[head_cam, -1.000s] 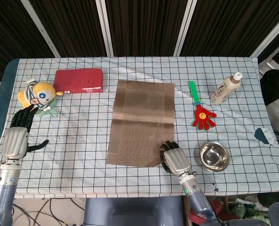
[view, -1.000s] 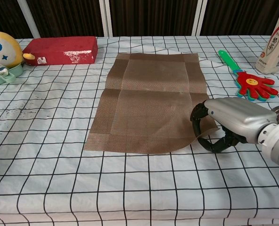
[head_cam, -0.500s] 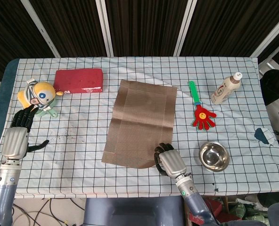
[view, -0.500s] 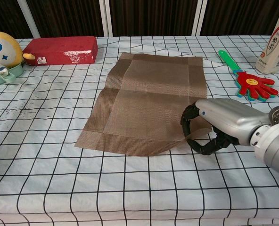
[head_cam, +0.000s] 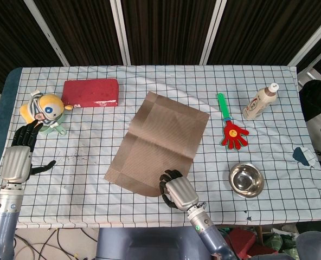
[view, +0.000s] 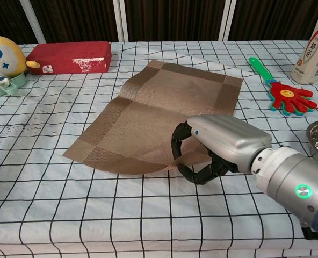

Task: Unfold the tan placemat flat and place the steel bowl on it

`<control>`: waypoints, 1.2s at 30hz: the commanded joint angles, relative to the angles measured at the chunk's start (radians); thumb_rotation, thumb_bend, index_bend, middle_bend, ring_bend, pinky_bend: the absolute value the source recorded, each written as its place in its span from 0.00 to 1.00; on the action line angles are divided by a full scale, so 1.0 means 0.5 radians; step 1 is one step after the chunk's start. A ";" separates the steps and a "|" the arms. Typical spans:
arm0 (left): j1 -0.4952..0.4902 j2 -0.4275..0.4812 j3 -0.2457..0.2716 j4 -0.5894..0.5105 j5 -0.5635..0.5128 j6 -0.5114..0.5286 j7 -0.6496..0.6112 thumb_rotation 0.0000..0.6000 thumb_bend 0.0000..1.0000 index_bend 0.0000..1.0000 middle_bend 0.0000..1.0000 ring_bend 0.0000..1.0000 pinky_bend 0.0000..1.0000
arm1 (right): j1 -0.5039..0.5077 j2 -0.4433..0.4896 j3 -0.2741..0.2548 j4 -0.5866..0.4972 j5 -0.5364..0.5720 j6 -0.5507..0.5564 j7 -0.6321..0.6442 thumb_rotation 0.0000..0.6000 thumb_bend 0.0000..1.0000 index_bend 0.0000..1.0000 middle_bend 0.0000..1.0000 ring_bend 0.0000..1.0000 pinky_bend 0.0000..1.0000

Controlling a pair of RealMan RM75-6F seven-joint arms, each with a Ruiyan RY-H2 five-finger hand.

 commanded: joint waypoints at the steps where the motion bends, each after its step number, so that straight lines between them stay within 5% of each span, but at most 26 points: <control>1: 0.001 0.001 0.000 0.000 -0.001 0.000 -0.002 1.00 0.01 0.00 0.00 0.00 0.05 | -0.003 -0.017 -0.012 -0.020 -0.007 -0.003 -0.011 1.00 0.45 0.69 0.29 0.15 0.17; 18: 0.001 -0.002 0.003 -0.007 0.003 0.001 -0.002 1.00 0.01 0.00 0.00 0.00 0.05 | -0.113 0.112 -0.144 -0.272 -0.095 0.100 -0.084 1.00 0.45 0.71 0.29 0.15 0.17; 36: 0.002 -0.001 0.000 -0.022 -0.005 -0.002 -0.006 1.00 0.01 0.00 0.00 0.00 0.05 | -0.124 0.580 0.082 -0.528 0.375 0.203 -0.326 1.00 0.45 0.74 0.29 0.15 0.17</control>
